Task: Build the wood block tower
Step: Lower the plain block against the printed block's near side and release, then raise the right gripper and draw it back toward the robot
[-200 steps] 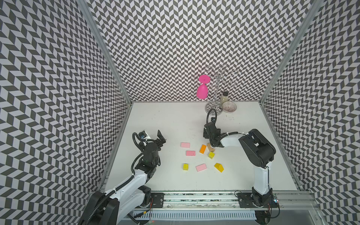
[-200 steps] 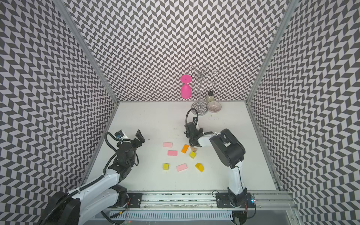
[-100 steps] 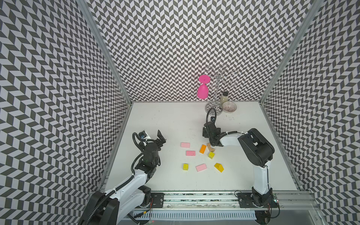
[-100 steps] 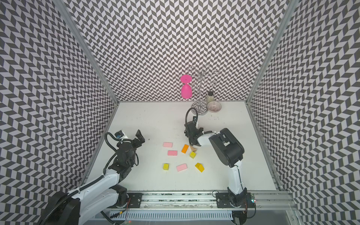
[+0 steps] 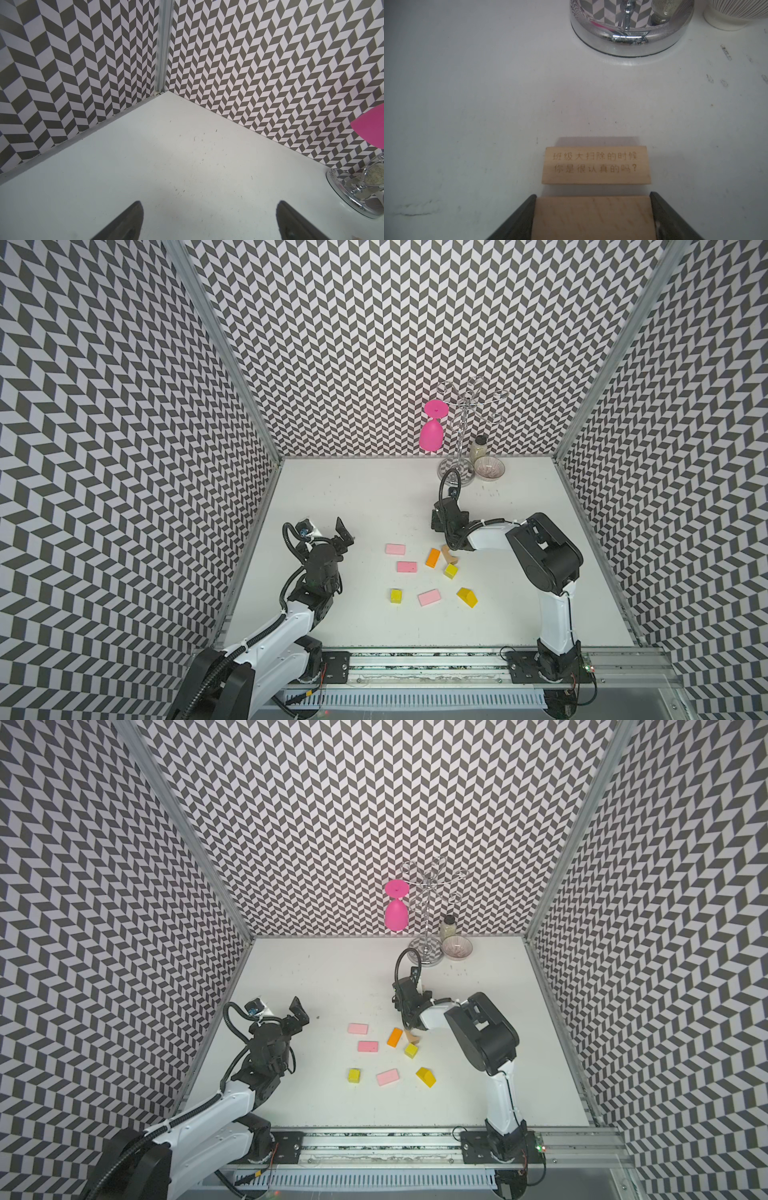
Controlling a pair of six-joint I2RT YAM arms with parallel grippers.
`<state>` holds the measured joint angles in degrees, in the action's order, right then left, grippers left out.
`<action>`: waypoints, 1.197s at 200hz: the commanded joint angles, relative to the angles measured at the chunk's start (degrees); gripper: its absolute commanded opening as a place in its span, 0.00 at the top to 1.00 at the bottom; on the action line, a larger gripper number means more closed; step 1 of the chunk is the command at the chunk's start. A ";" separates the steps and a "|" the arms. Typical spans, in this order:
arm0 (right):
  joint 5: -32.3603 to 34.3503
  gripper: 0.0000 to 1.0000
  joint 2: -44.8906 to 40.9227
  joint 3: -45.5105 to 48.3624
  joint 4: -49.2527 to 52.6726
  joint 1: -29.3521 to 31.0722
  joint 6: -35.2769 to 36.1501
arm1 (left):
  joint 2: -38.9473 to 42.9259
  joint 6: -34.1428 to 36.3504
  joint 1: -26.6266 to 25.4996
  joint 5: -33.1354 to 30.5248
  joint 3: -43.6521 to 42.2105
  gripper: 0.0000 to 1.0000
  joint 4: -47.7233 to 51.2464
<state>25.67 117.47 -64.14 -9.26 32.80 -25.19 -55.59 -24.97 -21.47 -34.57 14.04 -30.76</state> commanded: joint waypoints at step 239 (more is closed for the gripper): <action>-1.17 0.01 -9.77 3.62 -0.17 1.07 4.80 | 0.26 -0.31 -0.27 0.27 -0.07 0.00 0.57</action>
<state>22.31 114.37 -61.19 -10.20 32.80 -21.76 -55.59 -24.97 -21.50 -34.22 14.04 -30.76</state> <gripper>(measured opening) 0.995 0.998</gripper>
